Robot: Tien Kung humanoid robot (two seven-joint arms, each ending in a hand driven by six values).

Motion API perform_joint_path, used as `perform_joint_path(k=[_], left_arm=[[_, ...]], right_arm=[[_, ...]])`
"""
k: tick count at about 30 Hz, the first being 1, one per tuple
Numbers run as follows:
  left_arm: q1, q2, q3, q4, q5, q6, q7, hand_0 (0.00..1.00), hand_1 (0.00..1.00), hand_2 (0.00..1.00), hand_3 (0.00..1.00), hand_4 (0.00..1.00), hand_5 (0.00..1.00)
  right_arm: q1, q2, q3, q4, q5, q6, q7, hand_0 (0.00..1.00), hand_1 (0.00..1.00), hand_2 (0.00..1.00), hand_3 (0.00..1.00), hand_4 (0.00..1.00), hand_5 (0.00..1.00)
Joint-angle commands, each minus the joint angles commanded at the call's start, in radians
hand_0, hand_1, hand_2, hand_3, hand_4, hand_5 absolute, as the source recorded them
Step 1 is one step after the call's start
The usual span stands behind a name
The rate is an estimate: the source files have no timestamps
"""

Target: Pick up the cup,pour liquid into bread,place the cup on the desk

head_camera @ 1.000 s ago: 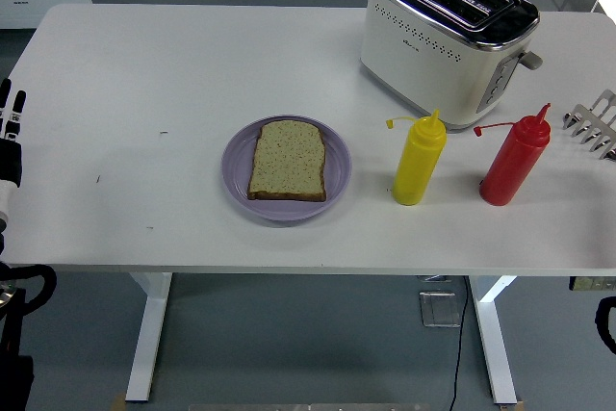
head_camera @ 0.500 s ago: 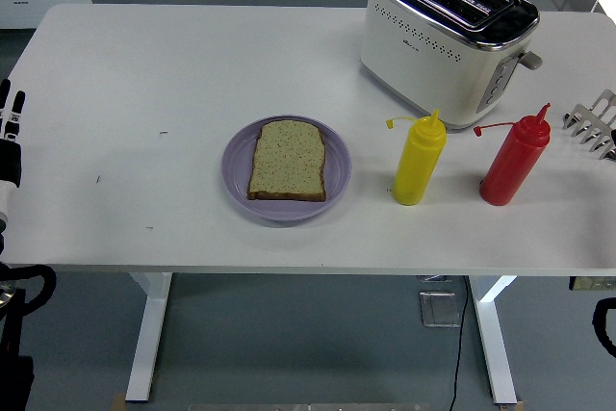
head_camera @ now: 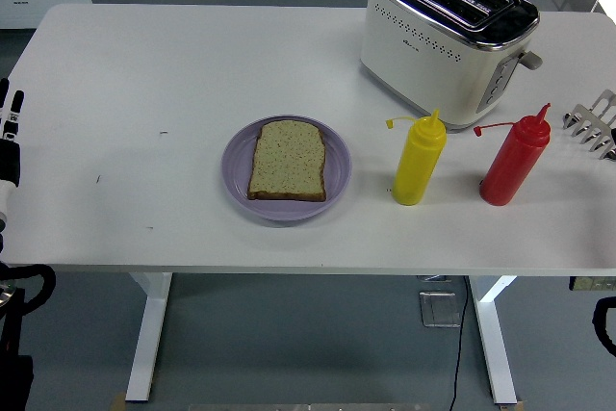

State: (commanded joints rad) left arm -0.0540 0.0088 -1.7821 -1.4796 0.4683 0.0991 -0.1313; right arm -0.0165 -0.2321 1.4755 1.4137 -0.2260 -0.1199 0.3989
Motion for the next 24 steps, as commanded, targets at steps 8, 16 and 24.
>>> perform_joint_path(k=[8,16,24], left_arm=[[0.002,0.001,0.003,0.001,-0.001,0.001,-0.001,0.807,0.741,0.732,0.726,0.491,0.998],[0.007,0.001,0.008,0.001,-0.001,0.001,0.000,0.808,0.742,0.731,0.725,0.489,0.998],[0.009,0.001,0.012,0.002,-0.001,0.001,0.000,0.808,0.742,0.731,0.725,0.488,0.998]], right_arm=[[0.001,0.000,-0.002,0.001,0.000,0.000,0.000,0.773,0.686,0.712,0.653,0.486,0.353],[-0.004,0.000,-0.006,0.000,0.001,-0.001,0.001,0.773,0.686,0.712,0.653,0.489,0.353],[-0.007,0.000,-0.004,0.000,0.002,-0.001,0.001,0.773,0.686,0.713,0.654,0.493,0.353]])
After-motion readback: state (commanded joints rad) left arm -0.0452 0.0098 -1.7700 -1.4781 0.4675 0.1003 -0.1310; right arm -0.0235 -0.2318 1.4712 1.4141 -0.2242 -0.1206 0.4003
